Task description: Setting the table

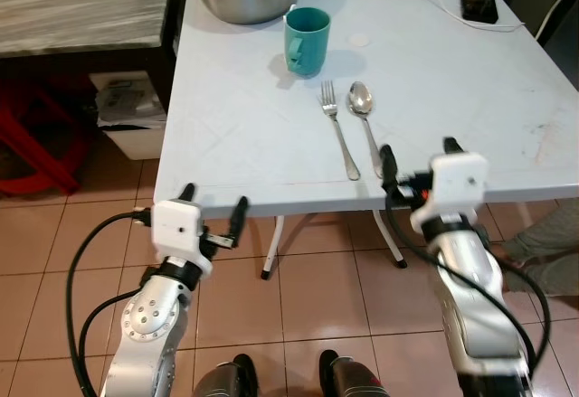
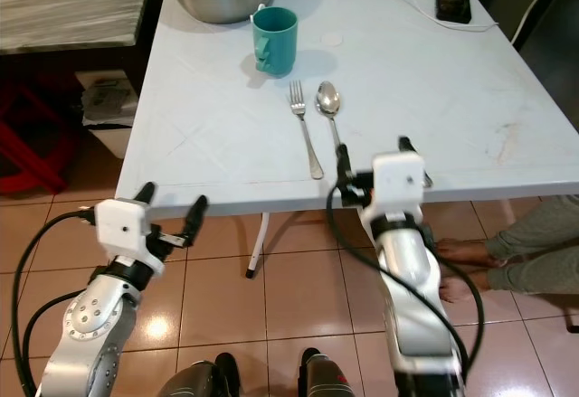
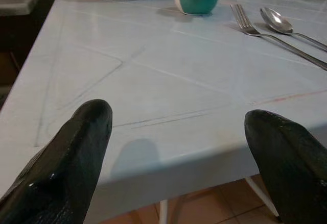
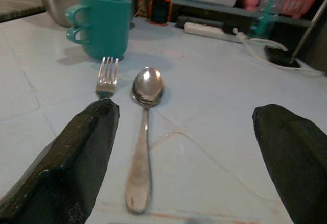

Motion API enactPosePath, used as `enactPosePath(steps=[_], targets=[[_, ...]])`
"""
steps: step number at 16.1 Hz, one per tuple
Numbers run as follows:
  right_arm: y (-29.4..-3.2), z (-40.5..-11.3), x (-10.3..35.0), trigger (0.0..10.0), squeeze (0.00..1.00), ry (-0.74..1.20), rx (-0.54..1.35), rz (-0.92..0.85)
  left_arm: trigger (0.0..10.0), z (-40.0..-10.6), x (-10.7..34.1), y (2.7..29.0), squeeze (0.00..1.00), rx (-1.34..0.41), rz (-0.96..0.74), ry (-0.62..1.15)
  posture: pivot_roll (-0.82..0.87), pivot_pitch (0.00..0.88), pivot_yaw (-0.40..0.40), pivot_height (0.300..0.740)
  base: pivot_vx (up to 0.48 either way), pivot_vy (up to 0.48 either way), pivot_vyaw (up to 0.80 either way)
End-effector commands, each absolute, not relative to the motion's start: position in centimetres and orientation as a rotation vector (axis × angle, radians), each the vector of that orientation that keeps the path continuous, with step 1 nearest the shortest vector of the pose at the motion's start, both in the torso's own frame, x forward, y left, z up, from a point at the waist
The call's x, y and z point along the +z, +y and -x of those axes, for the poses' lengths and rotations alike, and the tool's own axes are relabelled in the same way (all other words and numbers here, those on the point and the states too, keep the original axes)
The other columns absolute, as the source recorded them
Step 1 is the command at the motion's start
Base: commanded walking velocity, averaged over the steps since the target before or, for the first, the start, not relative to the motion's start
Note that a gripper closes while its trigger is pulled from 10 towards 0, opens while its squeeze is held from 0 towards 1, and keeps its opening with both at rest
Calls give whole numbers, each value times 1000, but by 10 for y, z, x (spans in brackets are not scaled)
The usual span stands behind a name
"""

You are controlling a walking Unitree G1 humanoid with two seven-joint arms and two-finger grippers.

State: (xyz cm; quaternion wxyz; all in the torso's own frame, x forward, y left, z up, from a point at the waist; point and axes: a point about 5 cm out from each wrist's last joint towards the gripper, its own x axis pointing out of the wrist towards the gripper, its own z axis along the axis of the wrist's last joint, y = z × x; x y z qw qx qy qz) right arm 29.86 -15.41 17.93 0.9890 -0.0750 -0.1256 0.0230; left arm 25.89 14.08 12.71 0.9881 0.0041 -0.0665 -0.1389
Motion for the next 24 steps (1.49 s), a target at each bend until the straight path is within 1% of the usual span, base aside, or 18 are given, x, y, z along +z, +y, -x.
enactPosePath(steps=[1, 4, 6, 8, 9, 10, 12, 13, 14, 17, 19, 20, 23, 24], targets=[[-159, -304, 175, 10000, 0, -216, 46, 131, 10000, -253, 127, 140, 0, -319, -32, -126, -99, 272, 14, 740, 0, 0, 0], [-157, -317, 185, 10000, 0, -222, 82, 120, 10000, -250, 128, 141, 0, -325, -30, -121, -92, 289, 19, 740, 0, 0, 0], [-146, -326, 186, 10000, 0, -197, 164, 73, 10000, -246, 129, 138, 0, -337, -17, -116, -85, 311, 24, 740, 0, 0, 0], [-141, -332, 188, 10000, 0, -177, 183, 91, 10000, -242, 129, 137, 0, -364, -10, -110, -80, 328, 29, 740, 0, 0, 0], [-136, -339, 190, 10000, 0, -156, 197, 56, 10000, -240, 129, 136, 0, -387, -9, -103, -78, 333, 30, 740, 0, 0, 0], [-131, -342, 196, 10000, 0, -165, 209, 40, 10000, -239, 130, 137, 0, -396, -19, -101, -72, 341, 32, 740, 0, 0, 0], [-124, -351, 207, 10000, 0, -188, 210, 76, 10000, -238, 130, 140, 0, -395, -24, -96, -67, 348, 37, 740, 0, 0, 0], [-119, -357, 214, 10000, 0, -205, 263, 23, 10000, -238, 132, 140, 0, -392, -24, -96, -64, 351, 38, 740, 0, 0, 0], [-117, -360, 217, 10000, 0, -215, 276, 30, 10000, -238, 132, 140, 0, -391, -23, -94, -64, 351, 38, 740, 0, 0, 0], [-111, -363, 222, 10000, 0, -224, 291, 63, 10000, -236, 133, 139, 0, -393, -21, -91, -57, 355, 40, 740, 0, 0, 0], [-109, -362, 213, 10000, 0, -164, 311, -18, 10000, -233, 133, 138, 0, -425, -9, -81, -57, 355, 40, 740, 0, 0, 0], [-111, -364, 210, 10000, 0, -145, 294, -30, 10000, -233, 134, 138, 0, -430, -9, -83, -51, 359, 36, 740, 0, 0, 0], [-113, -370, 210, 10000, 0, -135, 271, -14, 10000, -233, 135, 138, 0, -435, -6, -88, -58, 356, 35, 740, 0, 0, 0], [-111, -374, 212, 10000, 0, -138, 246, 39, 10000, -234, 137, 135, 0, -440, 1, -96, -58, 356, 32, 740, 0, 0, 0]])
